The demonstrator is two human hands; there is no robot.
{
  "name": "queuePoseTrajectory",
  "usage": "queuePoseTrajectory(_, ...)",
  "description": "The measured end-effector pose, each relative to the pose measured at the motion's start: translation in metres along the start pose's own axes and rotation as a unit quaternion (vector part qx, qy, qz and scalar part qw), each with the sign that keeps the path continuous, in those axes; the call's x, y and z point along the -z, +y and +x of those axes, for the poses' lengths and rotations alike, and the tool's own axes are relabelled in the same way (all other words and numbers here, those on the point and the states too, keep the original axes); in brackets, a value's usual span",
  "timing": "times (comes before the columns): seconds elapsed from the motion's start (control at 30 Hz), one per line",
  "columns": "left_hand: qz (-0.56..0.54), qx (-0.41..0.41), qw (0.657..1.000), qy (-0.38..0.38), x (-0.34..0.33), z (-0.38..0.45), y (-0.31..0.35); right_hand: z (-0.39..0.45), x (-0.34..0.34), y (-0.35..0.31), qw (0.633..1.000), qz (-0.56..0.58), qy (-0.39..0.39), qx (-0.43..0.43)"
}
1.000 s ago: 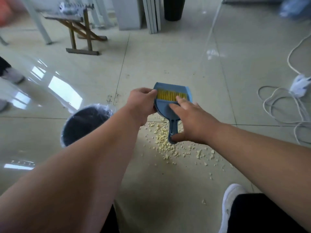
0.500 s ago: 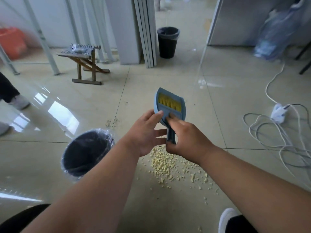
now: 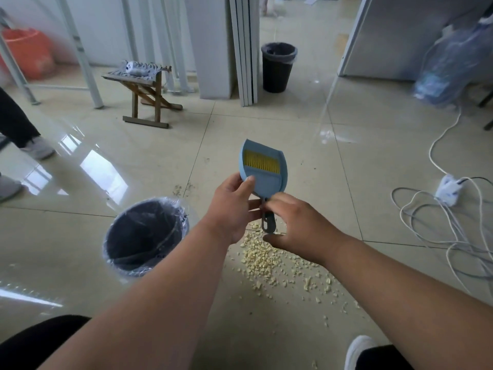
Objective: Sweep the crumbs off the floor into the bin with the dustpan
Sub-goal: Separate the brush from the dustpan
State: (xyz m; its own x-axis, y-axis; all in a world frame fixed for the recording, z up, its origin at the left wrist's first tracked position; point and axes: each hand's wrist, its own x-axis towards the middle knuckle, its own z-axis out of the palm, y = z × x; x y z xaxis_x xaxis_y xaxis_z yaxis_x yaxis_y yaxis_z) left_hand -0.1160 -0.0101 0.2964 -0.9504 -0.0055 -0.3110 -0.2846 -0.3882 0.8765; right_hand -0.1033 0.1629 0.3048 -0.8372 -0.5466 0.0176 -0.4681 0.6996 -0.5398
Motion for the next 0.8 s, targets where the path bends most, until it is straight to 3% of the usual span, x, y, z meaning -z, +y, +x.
queuePoseTrajectory(0.1, -0.006, -0.003, 1.0, -0.002, 0.001, 0.003, 0.004, 0.002, -0.001, -0.004, 0.999, -0.022, 0.039, 0.019)
queuePoseTrajectory(0.2, 0.013, -0.013, 1.0, -0.004, -0.001, 0.003, 0.008, 0.006, 0.007, -0.004, 0.996, 0.05, 0.068, 0.003)
queuePoseTrajectory(0.4, 0.05, -0.006, 0.999, -0.019, -0.004, 0.0, 0.009, 0.006, 0.013, 0.005, 0.999, -0.018, 0.031, -0.025)
queuePoseTrajectory(0.6, 0.081, -0.01, 0.996, -0.036, -0.01, 0.001, 0.007, 0.005, 0.012, 0.005, 0.995, -0.09, 0.046, -0.019)
queuePoseTrajectory(0.8, 0.089, -0.009, 0.995, -0.037, -0.008, 0.003, 0.005, 0.001, 0.011, -0.003, 0.998, -0.044, 0.035, -0.035)
